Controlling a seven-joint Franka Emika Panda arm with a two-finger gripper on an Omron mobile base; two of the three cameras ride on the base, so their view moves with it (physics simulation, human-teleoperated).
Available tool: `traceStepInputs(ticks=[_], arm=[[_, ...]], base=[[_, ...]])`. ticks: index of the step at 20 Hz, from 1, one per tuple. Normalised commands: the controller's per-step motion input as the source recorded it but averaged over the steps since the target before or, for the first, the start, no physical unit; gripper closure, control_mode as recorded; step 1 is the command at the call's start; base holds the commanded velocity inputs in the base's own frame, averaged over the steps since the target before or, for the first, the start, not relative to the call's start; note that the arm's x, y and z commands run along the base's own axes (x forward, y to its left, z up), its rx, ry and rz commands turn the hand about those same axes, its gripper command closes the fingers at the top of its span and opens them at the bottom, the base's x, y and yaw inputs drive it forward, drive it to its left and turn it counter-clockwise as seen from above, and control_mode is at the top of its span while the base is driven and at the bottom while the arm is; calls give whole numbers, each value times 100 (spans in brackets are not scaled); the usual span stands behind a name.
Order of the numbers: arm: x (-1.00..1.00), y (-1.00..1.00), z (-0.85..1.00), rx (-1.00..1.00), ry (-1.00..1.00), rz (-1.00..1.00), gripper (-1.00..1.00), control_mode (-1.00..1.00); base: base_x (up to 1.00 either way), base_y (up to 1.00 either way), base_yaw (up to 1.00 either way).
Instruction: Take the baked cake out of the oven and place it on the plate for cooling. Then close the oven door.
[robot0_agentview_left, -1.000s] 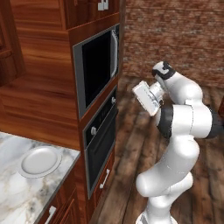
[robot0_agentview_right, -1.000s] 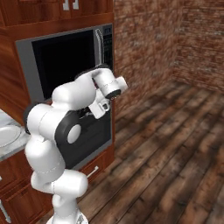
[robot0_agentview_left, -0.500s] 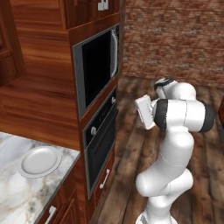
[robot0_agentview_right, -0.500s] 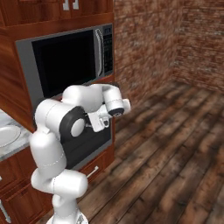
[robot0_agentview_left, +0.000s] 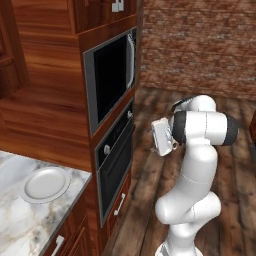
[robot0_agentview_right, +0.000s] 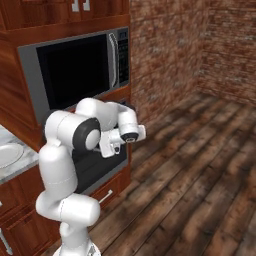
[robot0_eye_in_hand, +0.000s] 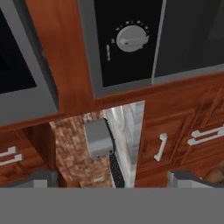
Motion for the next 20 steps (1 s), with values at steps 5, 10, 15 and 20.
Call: traceStepInputs(ticks=[5, 10, 15, 20], arm=[[0, 36, -31, 4, -16, 0, -100, -100], [0, 38, -26, 0, -22, 0, -100, -100], [-11, 23, -22, 0, -29, 0, -100, -100], [-23, 21, -20, 0, -19, -12, -100, -100]], base=[[0, 0, 0], [0, 0, 0], [0, 0, 0], [0, 0, 0]])
